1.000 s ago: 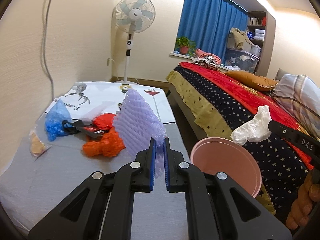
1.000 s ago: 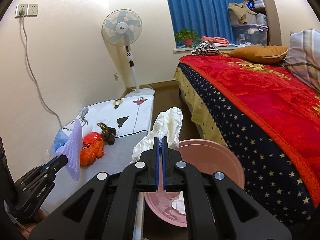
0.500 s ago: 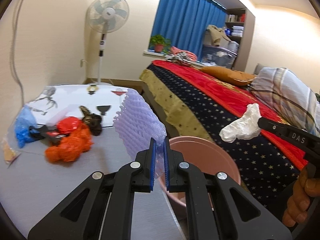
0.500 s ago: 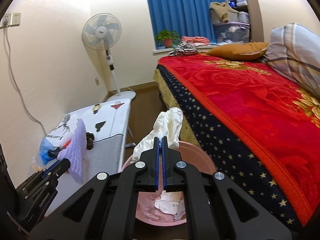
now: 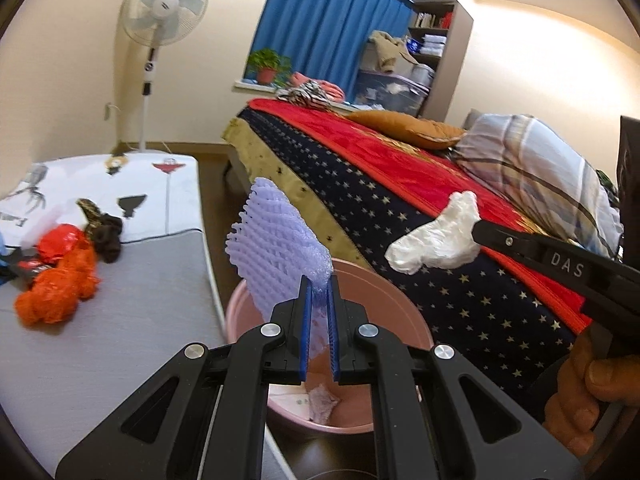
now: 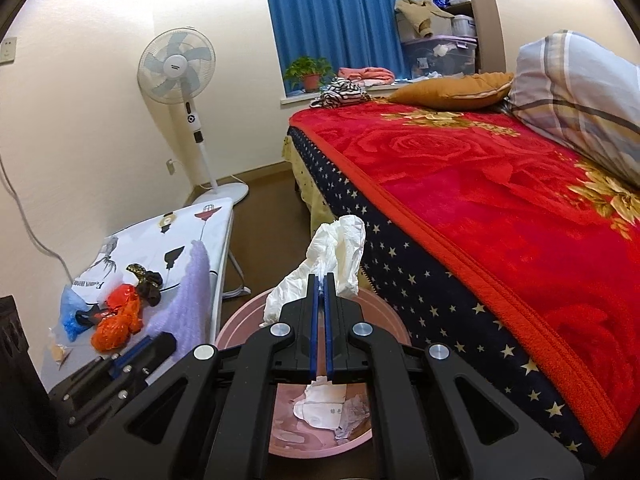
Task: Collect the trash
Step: 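Drop the white tissue into the pink bin with the right gripper while the left drops the net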
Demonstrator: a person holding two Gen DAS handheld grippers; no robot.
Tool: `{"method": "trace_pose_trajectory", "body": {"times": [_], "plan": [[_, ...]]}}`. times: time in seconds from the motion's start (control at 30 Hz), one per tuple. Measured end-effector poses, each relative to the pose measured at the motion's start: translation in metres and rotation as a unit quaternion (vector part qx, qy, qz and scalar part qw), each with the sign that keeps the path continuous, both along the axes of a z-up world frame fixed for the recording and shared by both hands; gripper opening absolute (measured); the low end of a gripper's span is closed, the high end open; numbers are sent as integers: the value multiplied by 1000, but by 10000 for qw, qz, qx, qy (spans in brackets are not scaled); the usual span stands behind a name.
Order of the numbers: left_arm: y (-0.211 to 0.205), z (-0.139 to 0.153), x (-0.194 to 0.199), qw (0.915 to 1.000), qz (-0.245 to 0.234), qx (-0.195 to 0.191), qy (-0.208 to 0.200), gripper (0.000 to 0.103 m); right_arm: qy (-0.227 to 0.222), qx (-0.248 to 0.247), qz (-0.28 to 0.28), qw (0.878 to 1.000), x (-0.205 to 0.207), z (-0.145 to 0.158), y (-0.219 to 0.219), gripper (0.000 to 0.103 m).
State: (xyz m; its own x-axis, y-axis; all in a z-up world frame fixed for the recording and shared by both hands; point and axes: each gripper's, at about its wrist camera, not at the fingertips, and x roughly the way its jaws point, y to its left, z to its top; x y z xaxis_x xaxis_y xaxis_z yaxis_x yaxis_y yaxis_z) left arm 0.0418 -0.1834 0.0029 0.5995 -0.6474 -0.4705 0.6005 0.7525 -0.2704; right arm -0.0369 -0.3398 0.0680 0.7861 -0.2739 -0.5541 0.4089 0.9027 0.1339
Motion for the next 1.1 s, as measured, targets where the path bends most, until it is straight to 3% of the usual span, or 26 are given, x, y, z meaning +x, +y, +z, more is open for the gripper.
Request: {"method": "trace_pose_trajectory", "body": {"times": [0.93, 1.1], "plan": [[-25, -22, 15, 9988, -280, 101, 401, 7, 174, 4, -280, 9995, 11, -11, -8, 3], [-28, -24, 15, 9982, -344, 72, 491, 8, 144, -3, -335, 9993, 9, -10, -9, 8]]}}
